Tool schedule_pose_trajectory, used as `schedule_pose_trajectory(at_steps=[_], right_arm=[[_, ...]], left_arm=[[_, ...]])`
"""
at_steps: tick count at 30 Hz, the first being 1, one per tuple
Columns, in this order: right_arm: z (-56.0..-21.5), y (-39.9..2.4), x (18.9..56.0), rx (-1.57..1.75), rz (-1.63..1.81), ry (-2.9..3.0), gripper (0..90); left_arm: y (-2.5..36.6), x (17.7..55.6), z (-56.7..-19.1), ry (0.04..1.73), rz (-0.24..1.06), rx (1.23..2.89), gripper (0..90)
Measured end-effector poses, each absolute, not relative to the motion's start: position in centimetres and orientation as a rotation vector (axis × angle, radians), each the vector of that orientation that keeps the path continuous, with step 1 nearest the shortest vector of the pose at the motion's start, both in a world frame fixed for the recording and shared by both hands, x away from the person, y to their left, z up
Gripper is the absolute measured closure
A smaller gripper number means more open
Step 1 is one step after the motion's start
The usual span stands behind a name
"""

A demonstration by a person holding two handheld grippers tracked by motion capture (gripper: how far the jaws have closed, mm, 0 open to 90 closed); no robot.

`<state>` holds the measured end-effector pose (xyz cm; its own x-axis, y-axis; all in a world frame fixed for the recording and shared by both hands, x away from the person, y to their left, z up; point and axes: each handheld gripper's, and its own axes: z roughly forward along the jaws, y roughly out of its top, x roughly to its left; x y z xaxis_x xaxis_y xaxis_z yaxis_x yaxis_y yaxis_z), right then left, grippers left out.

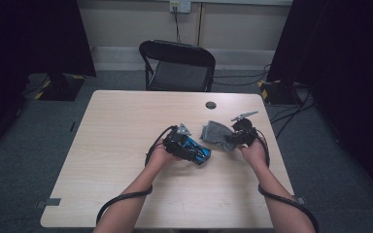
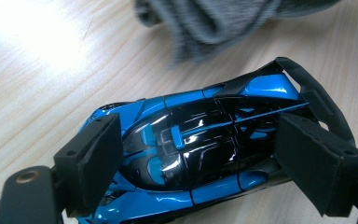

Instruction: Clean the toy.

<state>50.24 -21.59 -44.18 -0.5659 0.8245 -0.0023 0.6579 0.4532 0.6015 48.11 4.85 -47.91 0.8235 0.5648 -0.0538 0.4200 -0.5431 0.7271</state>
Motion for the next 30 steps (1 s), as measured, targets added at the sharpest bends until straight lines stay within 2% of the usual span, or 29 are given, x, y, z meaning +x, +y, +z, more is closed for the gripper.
schedule_pose_trajectory(at_steps=[18, 24, 27, 30], right_arm=[[-45.8, -15.1, 54.3, 1.325, 0.859, 2.405, 74.2], [-47.0, -13.6, 54.0, 1.215, 0.828, 2.474, 55.4], [-47.1, -13.8, 53.7, 1.200, 0.821, 2.478, 56.9], [-47.6, -14.0, 53.5, 1.176, 0.790, 2.503, 63.3]], left_arm=[[4.8, 48.0, -47.9, 0.720, 0.242, 2.221, 15.8], [4.9, 48.0, -48.0, 0.718, 0.243, 2.218, 15.8], [4.9, 48.0, -48.0, 0.719, 0.245, 2.215, 15.8], [4.9, 48.0, -48.0, 0.721, 0.245, 2.216, 15.8]])
